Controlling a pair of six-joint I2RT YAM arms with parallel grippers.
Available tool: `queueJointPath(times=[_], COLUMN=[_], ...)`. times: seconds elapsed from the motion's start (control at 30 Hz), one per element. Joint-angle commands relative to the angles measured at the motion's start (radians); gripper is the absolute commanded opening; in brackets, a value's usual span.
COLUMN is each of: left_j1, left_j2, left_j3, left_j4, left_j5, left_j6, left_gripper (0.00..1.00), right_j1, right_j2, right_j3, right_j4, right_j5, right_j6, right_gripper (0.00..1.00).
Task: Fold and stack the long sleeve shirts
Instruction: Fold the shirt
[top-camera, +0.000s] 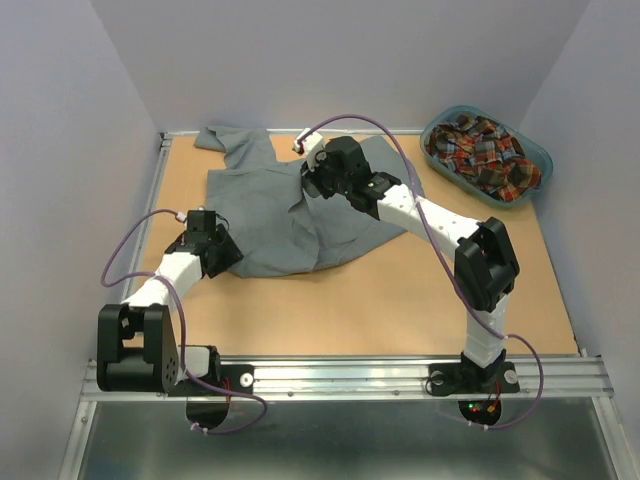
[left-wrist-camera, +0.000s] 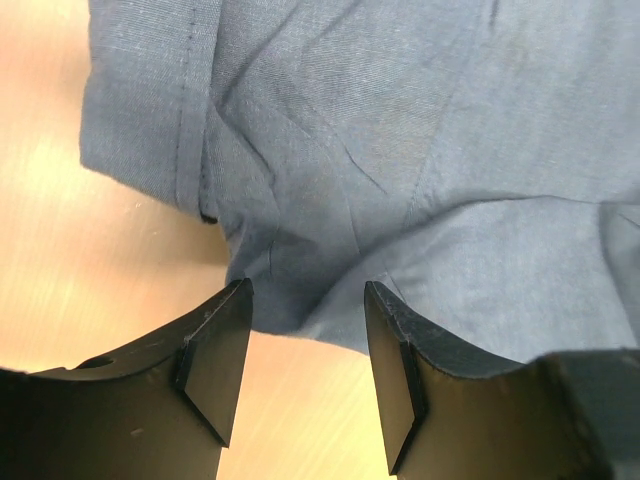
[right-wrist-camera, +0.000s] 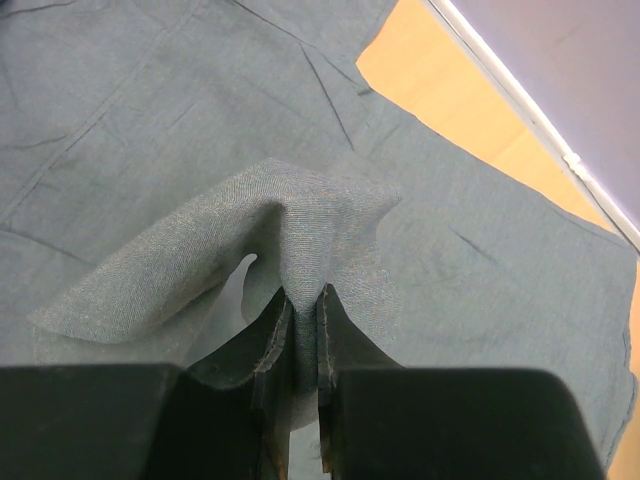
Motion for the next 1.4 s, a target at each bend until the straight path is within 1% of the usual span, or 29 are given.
queueJointPath(times=[0.0,0.1,0.23,0.37,0.57,0.63,0.67,0.73,0.77,0.8,0.83,0.87,0.93,1.0,1.03,1.1,1.13,1.23,1.37], left_j1=[0.008,0.008,0.008,0.008,0.008,0.008,0.008,0.008,0.008,0.008,0.008,0.008,0.008,0.008,0.008,0.008,0.008,0.008,0.006], left_j2=[-0.077,-0.095,-0.103,-0.120,-0.134,-0.140,-0.146,-0.151,-0.155,-0.157,-0.161,-0.166,-0.170,-0.171,-0.171,-0.171,-0.169,-0.167,-0.144], left_j3=[-0.033,-0.060,-0.067,-0.069,-0.075,-0.076,-0.078,-0.076,-0.078,-0.076,-0.076,-0.076,-0.078,-0.079,-0.078,-0.075,-0.073,-0.052,-0.012], left_j4=[-0.010,-0.009,-0.004,-0.007,-0.016,-0.021,-0.022,-0.024,-0.026,-0.029,-0.029,-0.029,-0.027,-0.021,-0.016,-0.012,-0.012,-0.010,-0.013], left_j5=[-0.011,0.012,0.012,0.006,-0.003,-0.010,-0.011,-0.014,-0.014,-0.014,-0.043,-0.053,-0.057,-0.059,-0.057,-0.054,-0.054,-0.054,-0.039], left_j6=[-0.022,-0.034,-0.045,-0.045,-0.051,-0.057,-0.057,-0.062,-0.064,-0.064,-0.065,-0.068,-0.068,-0.068,-0.067,-0.059,-0.054,-0.022,0.033], left_gripper=[0.60,0.59,0.59,0.59,0.58,0.56,0.56,0.55,0.55,0.55,0.56,0.56,0.57,0.61,0.66,0.70,0.73,0.75,0.75], right_j1=[-0.006,-0.006,-0.007,-0.007,-0.009,-0.007,-0.009,-0.009,-0.009,-0.009,-0.012,-0.025,-0.050,-0.096,-0.128,-0.165,-0.209,-0.297,-0.383], right_j2=[-0.011,-0.031,-0.084,-0.087,-0.040,-0.005,0.006,0.032,0.040,0.041,0.043,0.035,0.019,-0.030,-0.050,-0.101,-0.113,-0.152,-0.161], right_j3=[0.074,0.049,-0.010,-0.011,-0.021,-0.008,0.000,0.008,0.009,0.008,0.005,0.002,-0.010,-0.066,-0.086,-0.145,-0.162,-0.240,-0.319], right_j4=[0.131,0.215,0.359,0.395,0.456,0.467,0.467,0.465,0.464,0.461,0.458,0.432,0.392,0.356,0.327,0.294,0.275,0.196,0.169], right_j5=[0.006,-0.014,-0.111,-0.183,-0.207,-0.227,-0.226,-0.202,-0.179,-0.147,-0.114,-0.058,-0.024,0.041,0.077,0.107,0.113,0.116,0.130], right_j6=[-0.013,-0.010,0.017,0.034,0.051,0.063,0.068,0.082,0.086,0.089,0.096,0.112,0.146,0.192,0.204,0.235,0.247,0.321,0.387], right_gripper=[0.02,0.02,0.03,0.06,0.08,0.11,0.22,0.36,0.49,0.53,0.56,0.60,0.60,0.61,0.61,0.60,0.60,0.59,0.57])
